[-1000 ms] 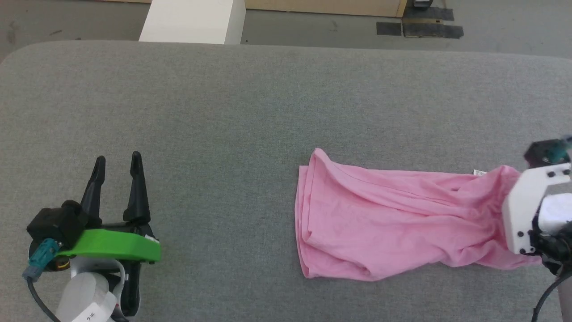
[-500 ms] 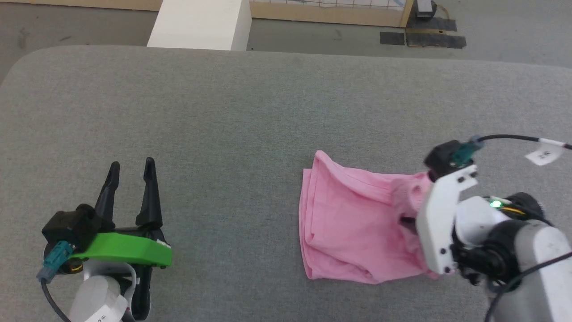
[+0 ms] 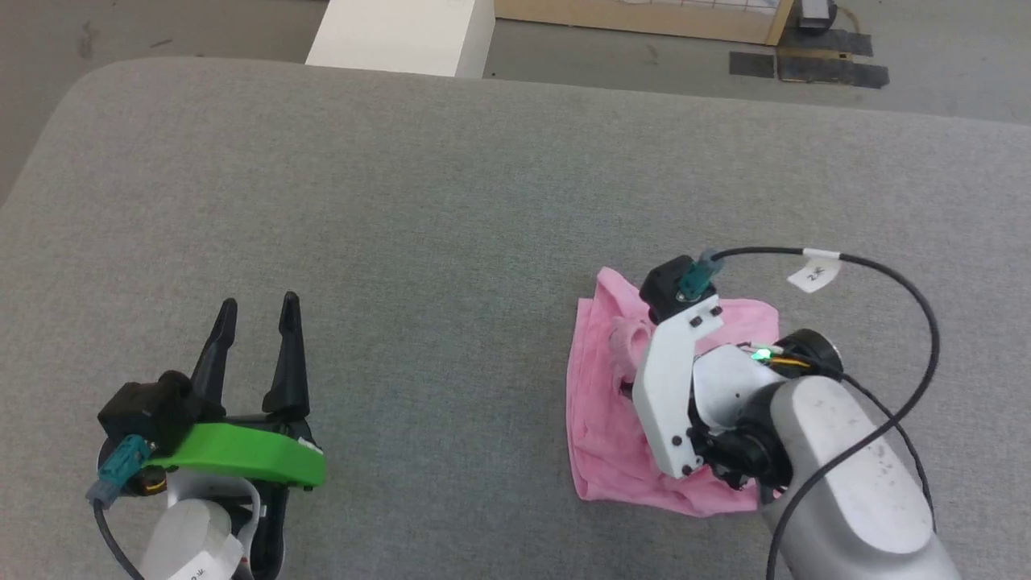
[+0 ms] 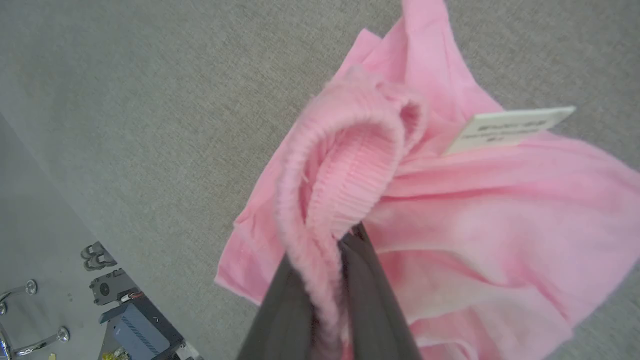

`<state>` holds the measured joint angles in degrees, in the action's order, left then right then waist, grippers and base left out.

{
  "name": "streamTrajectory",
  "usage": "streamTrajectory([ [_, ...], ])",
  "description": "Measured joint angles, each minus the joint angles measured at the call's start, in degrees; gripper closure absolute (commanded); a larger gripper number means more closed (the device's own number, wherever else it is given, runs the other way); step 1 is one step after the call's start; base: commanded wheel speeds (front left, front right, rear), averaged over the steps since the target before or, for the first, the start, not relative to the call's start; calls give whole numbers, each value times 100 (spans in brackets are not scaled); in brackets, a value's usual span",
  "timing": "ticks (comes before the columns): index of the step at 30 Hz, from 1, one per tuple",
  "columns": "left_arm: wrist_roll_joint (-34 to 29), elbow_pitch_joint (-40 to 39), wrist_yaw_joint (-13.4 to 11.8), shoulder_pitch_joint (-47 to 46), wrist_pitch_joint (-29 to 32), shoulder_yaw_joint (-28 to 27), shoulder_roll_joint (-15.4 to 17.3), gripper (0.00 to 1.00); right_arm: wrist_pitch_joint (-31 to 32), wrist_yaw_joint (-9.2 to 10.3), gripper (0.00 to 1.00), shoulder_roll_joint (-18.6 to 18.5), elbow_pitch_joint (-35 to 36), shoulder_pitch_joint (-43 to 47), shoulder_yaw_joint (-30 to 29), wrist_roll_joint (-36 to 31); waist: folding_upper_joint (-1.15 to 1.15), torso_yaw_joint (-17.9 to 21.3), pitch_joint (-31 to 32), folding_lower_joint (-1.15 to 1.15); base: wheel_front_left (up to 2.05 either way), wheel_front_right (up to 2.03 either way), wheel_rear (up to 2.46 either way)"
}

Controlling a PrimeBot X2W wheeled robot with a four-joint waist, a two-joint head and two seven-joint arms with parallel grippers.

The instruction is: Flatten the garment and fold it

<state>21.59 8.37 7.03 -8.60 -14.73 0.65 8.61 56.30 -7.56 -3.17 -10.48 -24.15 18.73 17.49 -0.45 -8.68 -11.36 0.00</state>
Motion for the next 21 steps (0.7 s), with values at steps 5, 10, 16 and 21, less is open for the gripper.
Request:
streamTrajectory([
  [5, 4, 22, 0, -6, 0, 10, -11, 0, -482, 0, 100, 15, -734, -129, 213, -142, 0, -60, -77, 0, 0, 0, 0],
  [10, 16, 52, 3, -20, 0, -1, -11, 0, -832, 0, 0, 7, -1028, -372, 813, -219, 0, -44, -79, 0, 0, 0, 0],
  [16, 16, 56, 4, -19, 0, -14, -11, 0, -990, 0, 0, 19, -823, -718, 1466, -245, 0, 74, 15, 0, 0, 0, 0],
  [21, 15, 35, 4, -7, 0, -38, -11, 0, -1099, 0, 0, 32, -344, -899, 1564, -178, 0, 201, 124, 0, 0, 0, 0],
])
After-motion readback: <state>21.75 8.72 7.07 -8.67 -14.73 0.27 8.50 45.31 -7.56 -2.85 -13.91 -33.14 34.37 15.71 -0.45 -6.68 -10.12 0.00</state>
